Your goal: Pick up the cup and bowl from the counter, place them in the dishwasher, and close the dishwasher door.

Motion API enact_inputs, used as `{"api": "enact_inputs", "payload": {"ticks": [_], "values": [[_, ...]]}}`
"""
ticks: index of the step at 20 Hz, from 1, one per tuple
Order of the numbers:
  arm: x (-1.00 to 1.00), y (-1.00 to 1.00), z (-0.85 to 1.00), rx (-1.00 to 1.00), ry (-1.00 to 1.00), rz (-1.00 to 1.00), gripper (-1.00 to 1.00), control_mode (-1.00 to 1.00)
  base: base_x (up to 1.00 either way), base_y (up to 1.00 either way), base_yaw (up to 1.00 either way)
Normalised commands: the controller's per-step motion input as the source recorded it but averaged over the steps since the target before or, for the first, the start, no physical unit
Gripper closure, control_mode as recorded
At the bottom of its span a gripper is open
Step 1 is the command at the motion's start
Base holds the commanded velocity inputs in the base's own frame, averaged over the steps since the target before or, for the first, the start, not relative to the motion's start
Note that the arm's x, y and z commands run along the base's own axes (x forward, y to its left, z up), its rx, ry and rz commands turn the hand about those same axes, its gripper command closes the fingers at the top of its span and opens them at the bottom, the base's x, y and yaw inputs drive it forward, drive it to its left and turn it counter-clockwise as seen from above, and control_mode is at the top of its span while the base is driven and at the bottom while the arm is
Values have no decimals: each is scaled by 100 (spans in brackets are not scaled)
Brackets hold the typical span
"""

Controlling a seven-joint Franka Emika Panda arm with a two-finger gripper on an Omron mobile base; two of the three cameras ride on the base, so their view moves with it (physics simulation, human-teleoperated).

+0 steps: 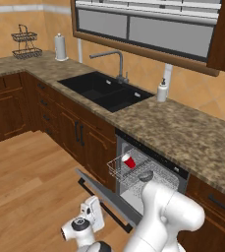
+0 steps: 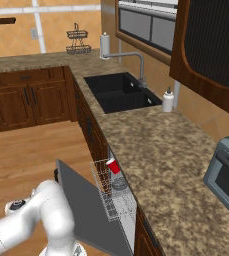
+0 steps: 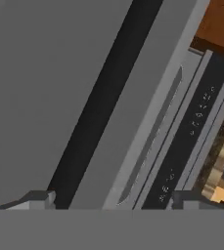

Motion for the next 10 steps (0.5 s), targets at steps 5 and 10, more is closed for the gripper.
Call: {"api": "enact_inputs", "payload": {"ticks": [5, 10], "values": [[87, -1, -79, 0, 0, 0, -100, -100, 0, 0, 0], [77, -27, -46, -6, -8, -1, -100, -100, 0, 0, 0]]}}
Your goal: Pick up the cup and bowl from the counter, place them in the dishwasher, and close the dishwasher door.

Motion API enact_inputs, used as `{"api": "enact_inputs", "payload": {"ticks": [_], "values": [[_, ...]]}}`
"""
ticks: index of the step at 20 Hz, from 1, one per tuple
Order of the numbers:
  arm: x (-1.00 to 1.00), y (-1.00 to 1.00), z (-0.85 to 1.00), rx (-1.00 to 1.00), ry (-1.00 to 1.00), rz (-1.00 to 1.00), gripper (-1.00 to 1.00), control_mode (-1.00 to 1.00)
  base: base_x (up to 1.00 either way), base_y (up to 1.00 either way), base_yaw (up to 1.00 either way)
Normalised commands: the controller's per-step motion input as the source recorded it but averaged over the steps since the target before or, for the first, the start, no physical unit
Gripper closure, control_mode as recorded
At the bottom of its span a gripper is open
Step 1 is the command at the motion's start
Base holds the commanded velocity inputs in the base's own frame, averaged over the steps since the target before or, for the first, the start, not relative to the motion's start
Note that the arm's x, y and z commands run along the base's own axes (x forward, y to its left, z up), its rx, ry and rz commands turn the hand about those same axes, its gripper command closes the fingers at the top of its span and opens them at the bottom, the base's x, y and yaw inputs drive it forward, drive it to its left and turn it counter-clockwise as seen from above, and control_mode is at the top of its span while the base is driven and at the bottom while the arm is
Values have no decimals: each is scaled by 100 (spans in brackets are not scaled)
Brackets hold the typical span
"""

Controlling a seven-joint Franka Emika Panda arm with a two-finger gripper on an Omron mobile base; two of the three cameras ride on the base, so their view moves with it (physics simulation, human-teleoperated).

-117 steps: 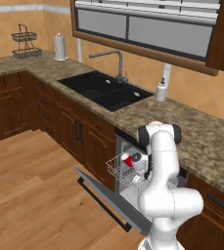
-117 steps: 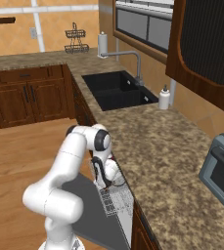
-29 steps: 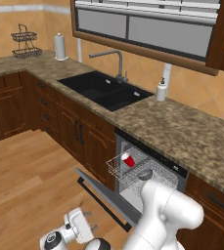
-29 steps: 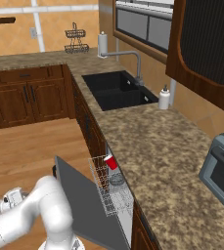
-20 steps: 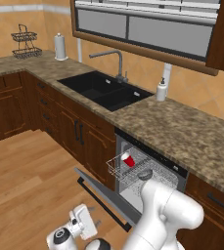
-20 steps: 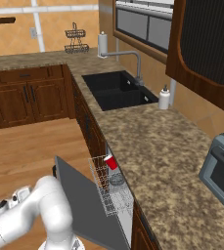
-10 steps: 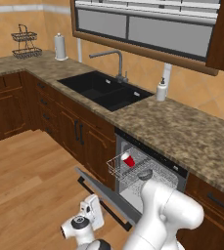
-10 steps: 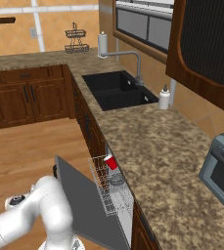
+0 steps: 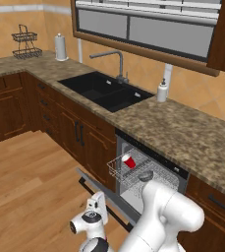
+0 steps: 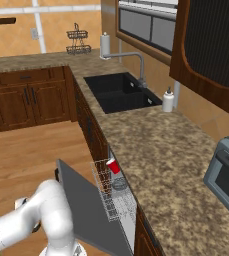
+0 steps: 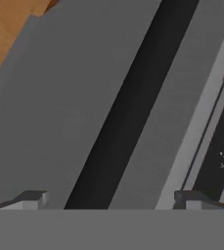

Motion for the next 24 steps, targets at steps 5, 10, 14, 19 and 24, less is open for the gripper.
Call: {"api": "enact_inputs", "payload": {"ticks": [5, 10, 14, 19, 24], "values": [[97, -61, 0, -31, -34, -10, -100, -100, 0, 0, 0], [100, -77, 0, -35, -32, -15, -100, -100, 0, 0, 0], [100, -98, -6, -21, -18, -15, -100, -100, 0, 0, 0], [100, -100, -18, -9, -5, -15, -100, -100, 0, 0, 0], [100, -100, -40, -7, -1, -15, -100, -100, 0, 0, 0]]}}
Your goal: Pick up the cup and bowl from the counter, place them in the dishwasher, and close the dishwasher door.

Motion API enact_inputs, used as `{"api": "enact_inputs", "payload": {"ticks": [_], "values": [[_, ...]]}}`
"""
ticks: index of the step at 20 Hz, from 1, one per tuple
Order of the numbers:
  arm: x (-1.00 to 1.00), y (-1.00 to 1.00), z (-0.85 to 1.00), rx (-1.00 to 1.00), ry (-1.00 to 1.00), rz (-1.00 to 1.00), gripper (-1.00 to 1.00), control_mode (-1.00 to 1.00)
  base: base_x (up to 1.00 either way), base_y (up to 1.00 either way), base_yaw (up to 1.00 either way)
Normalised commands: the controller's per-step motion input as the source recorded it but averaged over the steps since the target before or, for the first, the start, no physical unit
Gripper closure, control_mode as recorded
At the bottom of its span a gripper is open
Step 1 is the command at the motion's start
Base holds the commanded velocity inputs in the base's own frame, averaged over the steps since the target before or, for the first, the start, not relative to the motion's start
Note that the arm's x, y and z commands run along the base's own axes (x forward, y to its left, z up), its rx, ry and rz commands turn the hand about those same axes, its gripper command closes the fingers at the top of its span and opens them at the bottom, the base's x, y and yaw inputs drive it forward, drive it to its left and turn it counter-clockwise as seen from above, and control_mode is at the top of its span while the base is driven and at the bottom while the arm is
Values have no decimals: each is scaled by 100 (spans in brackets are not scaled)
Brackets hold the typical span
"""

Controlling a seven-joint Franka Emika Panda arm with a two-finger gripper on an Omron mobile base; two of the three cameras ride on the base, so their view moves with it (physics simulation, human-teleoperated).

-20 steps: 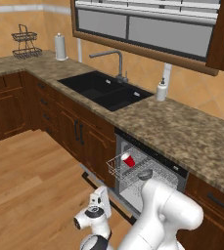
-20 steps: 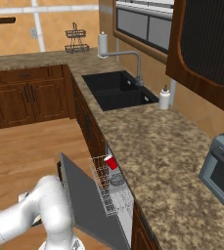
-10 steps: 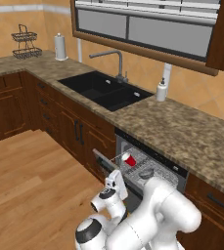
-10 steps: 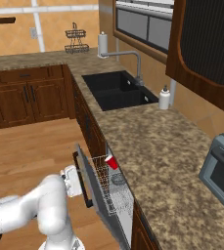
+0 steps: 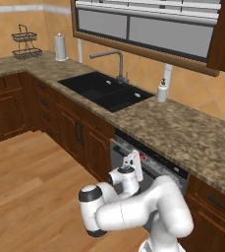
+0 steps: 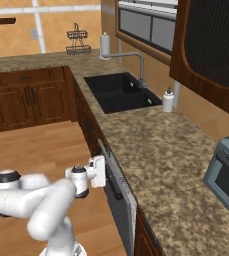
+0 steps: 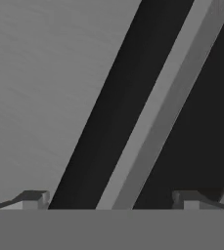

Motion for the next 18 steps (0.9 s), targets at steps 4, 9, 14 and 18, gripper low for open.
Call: {"api": "enact_inputs", "payload": {"ticks": [4, 9, 14, 18], "values": [[99, -98, -67, -14, -3, -13, -100, -100, 0, 0, 0], [63, -66, -99, -29, -18, -5, -100, -100, 0, 0, 0], [40, -49, -100, -36, -25, 0, -100, -100, 0, 0, 0], [28, -24, -98, -31, -16, 0, -100, -100, 0, 0, 0]]}}
